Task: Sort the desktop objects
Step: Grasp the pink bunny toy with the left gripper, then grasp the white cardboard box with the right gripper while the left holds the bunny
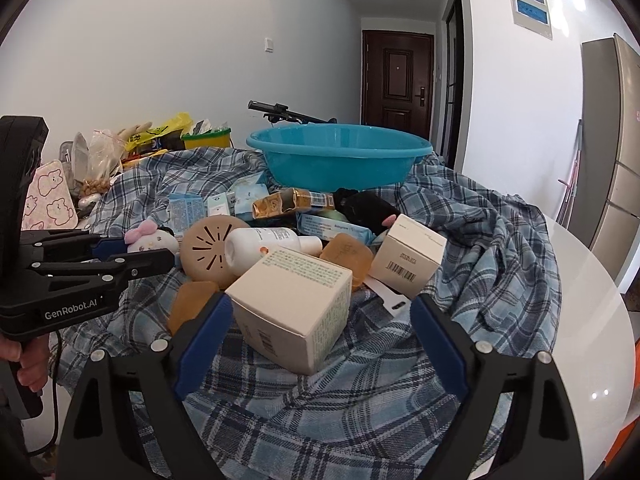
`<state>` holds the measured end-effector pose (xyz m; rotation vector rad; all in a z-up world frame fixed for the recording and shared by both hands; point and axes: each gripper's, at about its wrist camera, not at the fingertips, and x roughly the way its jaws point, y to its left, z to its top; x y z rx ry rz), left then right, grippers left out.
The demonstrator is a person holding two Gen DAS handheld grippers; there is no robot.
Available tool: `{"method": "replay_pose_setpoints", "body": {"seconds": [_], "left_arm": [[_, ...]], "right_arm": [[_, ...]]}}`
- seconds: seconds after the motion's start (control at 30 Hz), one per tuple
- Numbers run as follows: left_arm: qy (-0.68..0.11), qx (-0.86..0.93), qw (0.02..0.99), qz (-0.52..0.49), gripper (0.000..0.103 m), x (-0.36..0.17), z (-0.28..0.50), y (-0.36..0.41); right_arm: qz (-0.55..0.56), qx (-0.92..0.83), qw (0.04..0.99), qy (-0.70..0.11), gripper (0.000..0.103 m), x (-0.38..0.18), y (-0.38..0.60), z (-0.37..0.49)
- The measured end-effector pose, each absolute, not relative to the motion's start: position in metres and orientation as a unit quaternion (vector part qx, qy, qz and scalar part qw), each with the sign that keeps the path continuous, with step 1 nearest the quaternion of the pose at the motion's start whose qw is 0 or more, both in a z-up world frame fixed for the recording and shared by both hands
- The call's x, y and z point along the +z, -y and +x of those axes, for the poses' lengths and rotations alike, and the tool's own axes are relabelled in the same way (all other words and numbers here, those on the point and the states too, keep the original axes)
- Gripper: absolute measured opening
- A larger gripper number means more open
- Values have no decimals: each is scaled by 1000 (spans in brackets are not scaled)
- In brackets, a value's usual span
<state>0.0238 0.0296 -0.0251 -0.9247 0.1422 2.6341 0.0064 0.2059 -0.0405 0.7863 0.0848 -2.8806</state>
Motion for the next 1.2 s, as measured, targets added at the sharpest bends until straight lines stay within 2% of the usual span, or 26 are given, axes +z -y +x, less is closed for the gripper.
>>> {"method": "replay_pose_setpoints", "body": {"seconds": [0.3, 0.53, 0.83, 0.9, 1.0, 1.1, 1.2], "left_arm": [[-43, 933, 156, -322, 31, -26, 25, -20], [-41, 932, 158, -322, 31, -26, 25, -22], [-44, 930, 167, -323, 31, -26, 28, -31], [-45, 930, 169, -324, 31, -27, 28, -33], [-47, 929, 170, -325, 31, -27, 28, -35], [-44, 930, 167, -324, 31, -27, 26, -33], [-39, 931, 163, -324, 31, -27, 26, -30]], "right_arm": [[317, -946, 61, -28, 90, -54, -188, -25], [313, -949, 32, -31, 90, -52, -205, -19], [322, -945, 48, -19, 90, -51, -221, -11], [322, -945, 50, -18, 91, -51, -216, -16], [325, -943, 57, -33, 100, -49, -203, -24], [324, -943, 36, -66, 101, -49, -190, -32], [328, -942, 31, -66, 101, -51, -187, -39]]}}
